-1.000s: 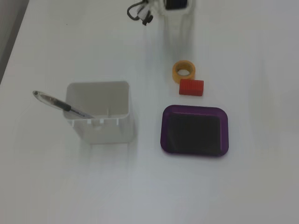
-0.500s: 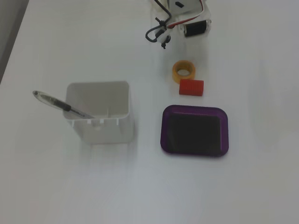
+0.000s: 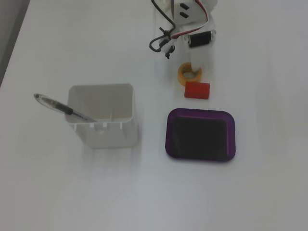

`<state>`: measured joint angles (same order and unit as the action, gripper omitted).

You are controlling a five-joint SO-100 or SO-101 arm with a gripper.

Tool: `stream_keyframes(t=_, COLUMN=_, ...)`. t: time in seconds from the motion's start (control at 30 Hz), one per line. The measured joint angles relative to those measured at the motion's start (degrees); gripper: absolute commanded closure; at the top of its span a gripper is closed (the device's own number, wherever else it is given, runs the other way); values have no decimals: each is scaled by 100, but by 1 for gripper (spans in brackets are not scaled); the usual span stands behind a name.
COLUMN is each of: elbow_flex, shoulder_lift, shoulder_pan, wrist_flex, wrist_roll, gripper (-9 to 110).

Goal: Grab up the yellow tape and put it in the box.

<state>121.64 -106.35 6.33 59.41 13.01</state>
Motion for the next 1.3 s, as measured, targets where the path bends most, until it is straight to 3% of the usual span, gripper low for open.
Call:
stream_keyframes(t=0.27, elbow_flex=0, shoulder_lift=492, shoulder_pan=-9, wrist_flex=-316, wrist_roll=0, gripper=90)
stream_keyframes(t=0.43, elbow_flex=0, shoulder_lift=589, shoulder_pan=-9, wrist_flex=-404, wrist_roll=35, gripper=102)
stream_keyframes(t=0.7, elbow_flex=-70, shoulder_lift=404, shoulder_pan=62, wrist_flex=-105, wrist_roll=53, gripper=102)
stream_keyframes(t=1.03, elbow_flex=-1687, shoulder_lift=-1248, shoulder_pan=62, wrist_flex=448, wrist_roll=35, gripper=102)
stream_keyframes(t=1.3, elbow_flex=-2979, shoulder_lift=18, shoulder_pan=62, wrist_flex=158, wrist_roll=35, gripper=102)
